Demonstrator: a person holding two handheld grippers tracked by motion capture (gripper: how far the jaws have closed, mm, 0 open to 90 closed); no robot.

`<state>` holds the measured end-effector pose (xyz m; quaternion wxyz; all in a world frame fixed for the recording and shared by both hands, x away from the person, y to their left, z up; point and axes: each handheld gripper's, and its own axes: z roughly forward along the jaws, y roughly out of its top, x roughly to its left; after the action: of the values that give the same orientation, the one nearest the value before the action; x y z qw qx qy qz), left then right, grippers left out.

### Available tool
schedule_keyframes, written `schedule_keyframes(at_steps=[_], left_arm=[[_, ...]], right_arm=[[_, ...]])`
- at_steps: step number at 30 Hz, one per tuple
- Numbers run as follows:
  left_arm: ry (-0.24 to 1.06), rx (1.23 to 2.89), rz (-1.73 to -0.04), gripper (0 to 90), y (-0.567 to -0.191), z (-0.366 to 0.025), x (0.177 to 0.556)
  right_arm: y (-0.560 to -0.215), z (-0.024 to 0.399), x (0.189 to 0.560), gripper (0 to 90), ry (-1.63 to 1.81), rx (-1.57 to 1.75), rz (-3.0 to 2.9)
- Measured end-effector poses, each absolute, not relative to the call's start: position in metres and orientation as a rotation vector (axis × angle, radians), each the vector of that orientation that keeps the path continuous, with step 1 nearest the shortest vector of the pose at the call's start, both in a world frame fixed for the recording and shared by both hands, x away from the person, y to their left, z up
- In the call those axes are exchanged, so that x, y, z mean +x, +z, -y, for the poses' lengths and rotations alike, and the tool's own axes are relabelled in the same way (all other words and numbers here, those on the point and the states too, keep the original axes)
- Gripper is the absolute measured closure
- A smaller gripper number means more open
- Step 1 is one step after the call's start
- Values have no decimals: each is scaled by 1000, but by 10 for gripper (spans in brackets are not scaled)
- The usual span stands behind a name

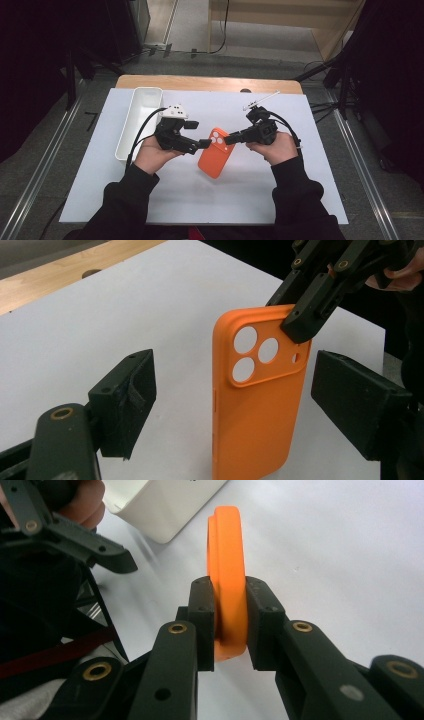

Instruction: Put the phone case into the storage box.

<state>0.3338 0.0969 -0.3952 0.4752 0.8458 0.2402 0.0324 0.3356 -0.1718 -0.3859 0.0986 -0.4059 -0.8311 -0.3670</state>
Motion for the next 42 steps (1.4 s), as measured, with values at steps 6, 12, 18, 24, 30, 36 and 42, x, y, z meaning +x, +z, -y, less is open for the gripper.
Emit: schedule_keyframes(at_steps=[6, 12, 18, 24, 30, 36, 42], left_arm=[[88, 2051, -595, 181, -397, -96, 331], [141, 2064, -612, 181, -401, -94, 329], [147, 2054, -626, 181, -403, -94, 328], [162, 2036, -646, 181, -404, -95, 326], [171, 2031, -664, 181, -407, -94, 322], [180, 2026, -689, 180, -410, -94, 322], [195, 2037, -704, 150, -414, -90, 322]], right_arm=[[-385, 170, 337, 744, -1043, -1258, 2457], [-385, 167, 340, 744, -1002, -1307, 2451], [-384, 164, 344, 744, -979, -1338, 2466], [-383, 159, 345, 744, -962, -1410, 2476], [-383, 156, 349, 744, -969, -1427, 2472], [-383, 152, 351, 744, -974, -1438, 2472], [-383, 146, 355, 744, -973, -1455, 2502]])
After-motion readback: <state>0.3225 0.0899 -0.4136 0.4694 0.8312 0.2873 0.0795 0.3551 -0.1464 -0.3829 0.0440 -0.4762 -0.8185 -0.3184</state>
